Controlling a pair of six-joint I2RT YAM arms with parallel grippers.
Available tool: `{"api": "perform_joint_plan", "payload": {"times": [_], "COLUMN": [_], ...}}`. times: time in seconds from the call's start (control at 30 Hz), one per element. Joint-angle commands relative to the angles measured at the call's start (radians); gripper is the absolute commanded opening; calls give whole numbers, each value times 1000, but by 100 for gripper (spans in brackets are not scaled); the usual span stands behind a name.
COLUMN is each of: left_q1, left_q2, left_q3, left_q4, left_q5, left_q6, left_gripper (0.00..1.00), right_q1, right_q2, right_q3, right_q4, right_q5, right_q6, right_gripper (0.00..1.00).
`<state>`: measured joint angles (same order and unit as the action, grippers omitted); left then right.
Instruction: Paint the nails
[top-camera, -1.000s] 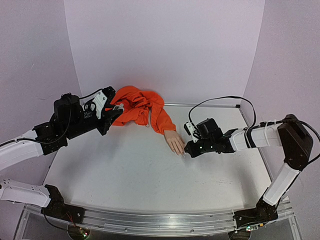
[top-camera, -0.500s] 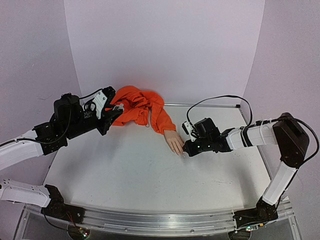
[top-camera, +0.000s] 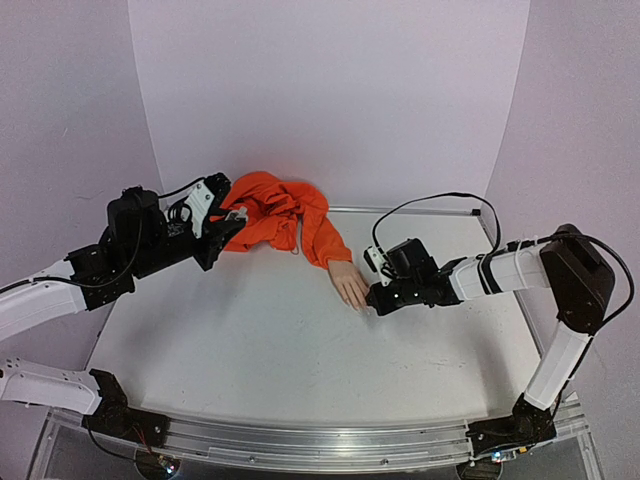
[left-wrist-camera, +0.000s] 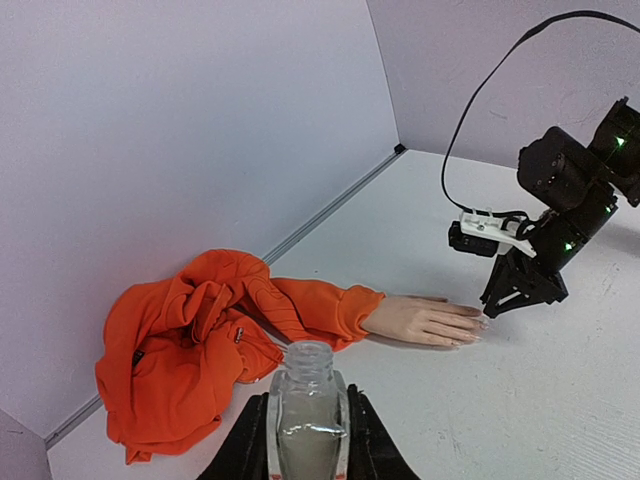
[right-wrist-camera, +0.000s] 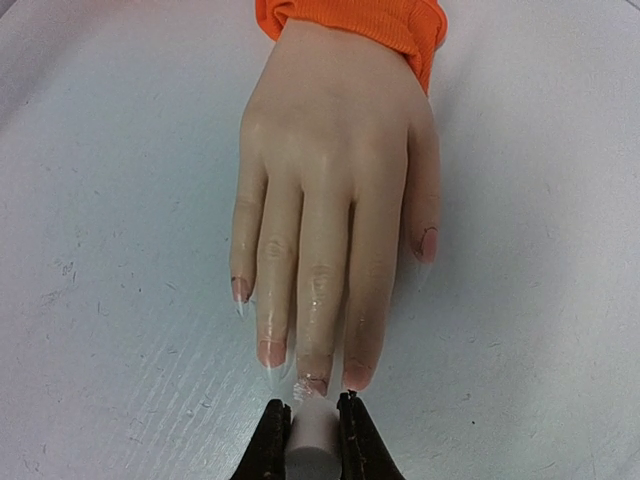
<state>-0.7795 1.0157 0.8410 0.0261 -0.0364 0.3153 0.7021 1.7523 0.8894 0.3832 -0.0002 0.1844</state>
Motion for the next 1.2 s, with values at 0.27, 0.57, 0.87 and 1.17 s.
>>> {"api": "perform_joint_plan", "payload": {"times": [0.27,0.57,0.87,1.17], "left_q1": [6,6,6,3], "left_q2": [-45,-65,-83,-31], "left_q3": [-5,-13,-38,-45], "left_q4": [51,50,41,24], "left_q5": [19,100,264,436], "left_q6": [-8,13,43,76], "left_gripper": [0,0,0,0], "right_q1": [10,14,14,47], "right_q2": [-72,-268,-490,-459], "right_q3": [-36,-20,-136,-66], "right_q4": [-26,-37,198,317], "right_q5": [-26,-2,-123,-407], "right_q6": [41,119,291,307], "right_gripper": [0,0,0,0]}}
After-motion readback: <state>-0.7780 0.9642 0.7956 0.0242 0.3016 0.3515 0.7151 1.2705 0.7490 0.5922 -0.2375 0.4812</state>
